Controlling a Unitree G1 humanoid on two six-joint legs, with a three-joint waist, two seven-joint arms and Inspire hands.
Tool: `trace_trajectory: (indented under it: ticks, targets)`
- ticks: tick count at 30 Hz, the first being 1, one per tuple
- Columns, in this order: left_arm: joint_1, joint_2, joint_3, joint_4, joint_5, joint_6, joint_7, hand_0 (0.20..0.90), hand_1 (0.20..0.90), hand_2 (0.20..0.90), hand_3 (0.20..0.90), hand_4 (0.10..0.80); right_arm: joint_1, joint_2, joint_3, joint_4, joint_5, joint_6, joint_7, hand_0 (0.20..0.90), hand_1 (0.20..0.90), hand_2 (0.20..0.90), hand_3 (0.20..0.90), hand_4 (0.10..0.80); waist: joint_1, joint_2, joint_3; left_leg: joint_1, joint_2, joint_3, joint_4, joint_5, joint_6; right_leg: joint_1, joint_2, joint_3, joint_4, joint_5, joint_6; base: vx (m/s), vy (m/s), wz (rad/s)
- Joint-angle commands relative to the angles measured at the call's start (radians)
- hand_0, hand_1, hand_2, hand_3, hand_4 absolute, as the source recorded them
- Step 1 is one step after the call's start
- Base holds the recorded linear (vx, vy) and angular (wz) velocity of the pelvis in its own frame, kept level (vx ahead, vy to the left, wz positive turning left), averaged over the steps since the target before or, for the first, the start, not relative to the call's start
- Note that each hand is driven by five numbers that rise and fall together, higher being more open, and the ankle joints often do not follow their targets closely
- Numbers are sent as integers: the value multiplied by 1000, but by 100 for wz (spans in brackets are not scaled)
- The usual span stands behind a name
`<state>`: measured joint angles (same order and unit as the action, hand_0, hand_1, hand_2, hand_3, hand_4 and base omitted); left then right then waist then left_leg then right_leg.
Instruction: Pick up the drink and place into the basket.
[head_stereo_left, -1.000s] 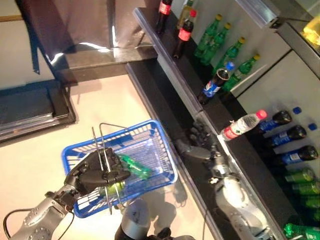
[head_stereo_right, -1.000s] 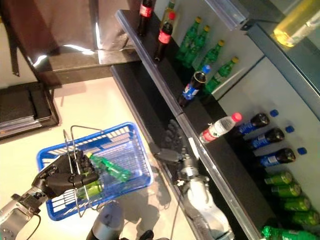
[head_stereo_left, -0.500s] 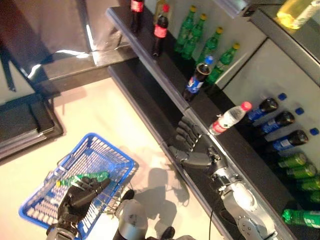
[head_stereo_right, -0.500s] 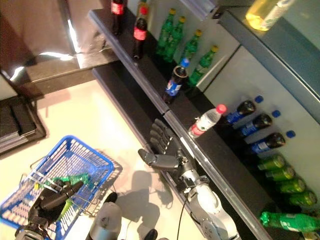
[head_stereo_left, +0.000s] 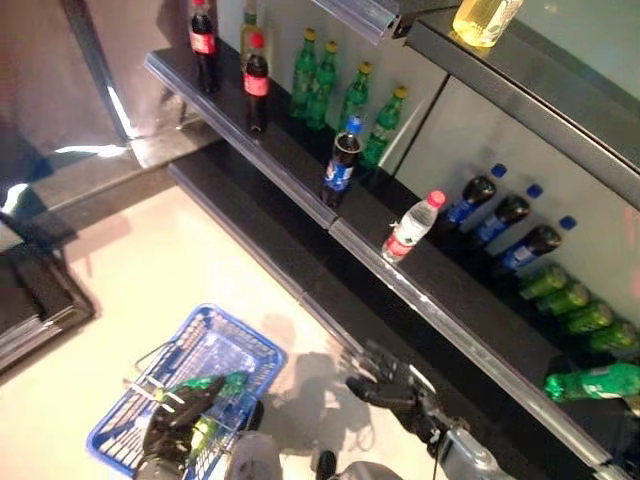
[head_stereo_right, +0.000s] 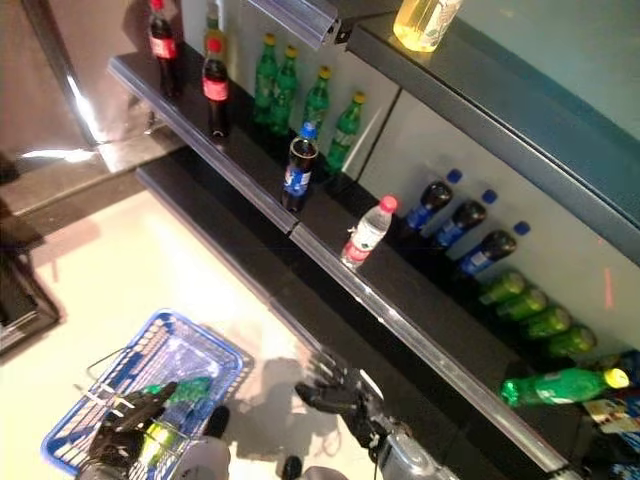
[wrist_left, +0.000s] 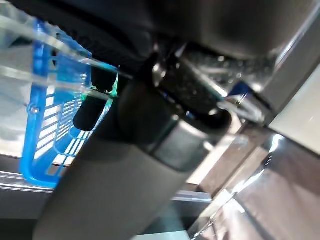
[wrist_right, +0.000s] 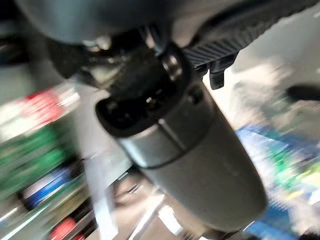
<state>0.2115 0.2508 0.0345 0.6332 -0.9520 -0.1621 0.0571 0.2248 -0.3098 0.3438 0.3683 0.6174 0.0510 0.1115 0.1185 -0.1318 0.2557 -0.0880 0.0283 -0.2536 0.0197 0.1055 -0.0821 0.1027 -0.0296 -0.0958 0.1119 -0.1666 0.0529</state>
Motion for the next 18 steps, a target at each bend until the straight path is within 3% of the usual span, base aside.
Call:
trace_trajectory:
  ticks: [1, 4, 7, 8, 11, 13, 16, 17, 18]
  targets:
    - [-4, -15, 42, -88, -83, -204, -17, 300, 300, 300, 200, 100, -19, -16, 36, -24, -101, -82, -68, 900, 900, 900, 900, 800, 49, 49, -90, 66, -133, 49, -20, -35, 82, -43, 37, -25, -39, 142, 9, -142, -33, 12]
    - [-3, -62, 75, -2, -141, -199, -39, 300, 300, 300, 200, 100, -31, 8, 26, 81, -151, -41, -103, 900, 900, 900, 900, 800, 49, 77, -85, 36, -123, 94, -64, 19, 51, -20, 39, -46, -94, 160, 6, -155, 5, 4]
    - [-51, -99, 63, 62, -151, -188, 8, 300, 300, 300, 200, 100, -29, 21, -18, 191, -166, 11, -146, 900, 900, 900, 900, 800, 11, 94, -82, -29, -97, 286, 0, 14, 20, -14, 10, -122, -122, 173, 4, -188, 148, 51]
    - [-62, -113, 60, 86, -157, -192, 12, 300, 300, 300, 200, 100, -31, 24, -36, 244, -184, 14, -142, 900, 900, 900, 900, 800, -2, 87, -81, -30, -89, 310, 49, -15, 20, -17, -8, -135, -123, 177, 3, -135, 238, 88]
    - [-46, -148, 72, 109, -173, -228, 29, 300, 300, 300, 200, 100, -27, 27, -76, 361, -227, 20, -104, 900, 900, 900, 900, 800, -20, 65, -87, 10, -75, 272, 123, -81, 37, -29, -46, -107, -123, 189, -1, -69, 295, 48]
    - [-40, -160, 93, 128, -196, -240, 29, 300, 300, 300, 200, 100, -20, 31, -94, 430, -263, 1, -71, 900, 900, 900, 900, 800, -34, 59, -98, 47, -37, 287, 126, -95, 35, -38, -59, -91, -117, 186, -2, -35, 312, -5]
    - [-52, -155, 104, 155, -210, -219, 30, 300, 300, 300, 200, 100, -13, 42, -131, 540, -280, -54, -46, 900, 900, 900, 900, 800, -50, 63, -107, 84, 58, 343, 81, -54, -1, -33, -75, -106, -115, 178, -1, 0, 315, 54]
    - [-55, -155, 104, 158, -210, -216, 31, 300, 300, 300, 200, 100, -14, 43, -133, 549, -284, -53, -49, 900, 900, 900, 900, 800, -52, 64, -107, 87, 66, 347, 76, -50, -4, -31, -77, -108, -115, 178, 0, 27, 421, 44]
    - [-78, -146, 98, 178, -200, -201, 17, 300, 300, 300, 200, 100, -29, 47, -151, 602, -281, -54, -55, 900, 900, 900, 900, 800, -61, 70, -101, 100, 111, 377, 56, -38, -22, -31, -95, -120, -108, 179, 9, 36, 458, 49]
